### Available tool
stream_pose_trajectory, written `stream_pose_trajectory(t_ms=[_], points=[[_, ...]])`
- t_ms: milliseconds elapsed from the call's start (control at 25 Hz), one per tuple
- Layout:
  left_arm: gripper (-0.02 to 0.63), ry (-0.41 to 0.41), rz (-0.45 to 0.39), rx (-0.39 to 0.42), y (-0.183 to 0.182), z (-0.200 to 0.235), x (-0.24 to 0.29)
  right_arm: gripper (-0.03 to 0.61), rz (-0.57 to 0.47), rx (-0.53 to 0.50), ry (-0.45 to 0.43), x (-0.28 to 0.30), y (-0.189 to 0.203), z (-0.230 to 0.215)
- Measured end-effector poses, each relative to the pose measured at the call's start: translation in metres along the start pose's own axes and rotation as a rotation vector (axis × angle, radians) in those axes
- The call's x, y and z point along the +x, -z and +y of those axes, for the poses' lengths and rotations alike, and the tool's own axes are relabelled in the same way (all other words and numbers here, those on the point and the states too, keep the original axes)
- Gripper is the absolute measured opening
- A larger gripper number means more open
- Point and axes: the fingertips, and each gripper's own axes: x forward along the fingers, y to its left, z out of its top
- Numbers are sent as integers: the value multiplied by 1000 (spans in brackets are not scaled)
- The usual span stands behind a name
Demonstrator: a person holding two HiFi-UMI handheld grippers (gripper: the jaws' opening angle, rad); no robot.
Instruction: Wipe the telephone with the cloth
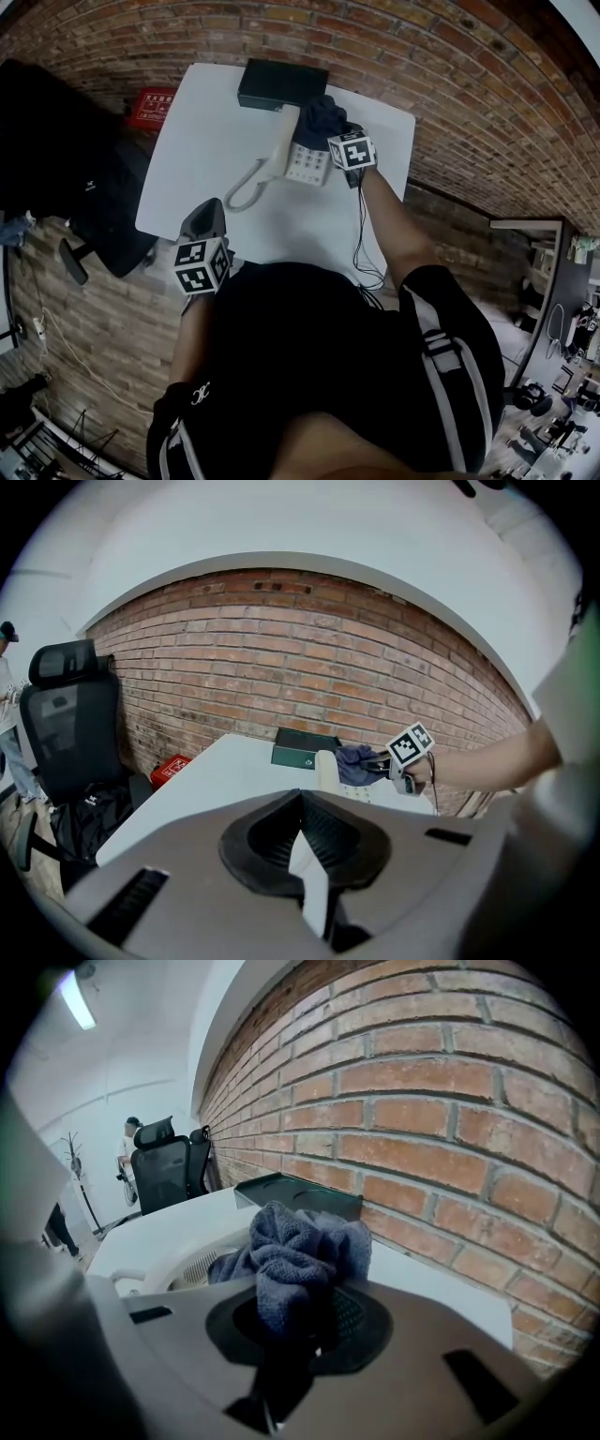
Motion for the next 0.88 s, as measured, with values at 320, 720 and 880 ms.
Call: stream_pose_trajectory(t_ms=[320, 720, 880], points=[[0, 15, -6, 8, -5, 0, 3, 40, -25, 152, 27, -13, 10, -5], [0, 64, 2, 13, -3, -7, 15, 41, 10, 255, -34, -32, 58, 31], [0, 89, 0, 24, -7, -13, 21, 43, 30, 260, -54, -42, 77, 50]])
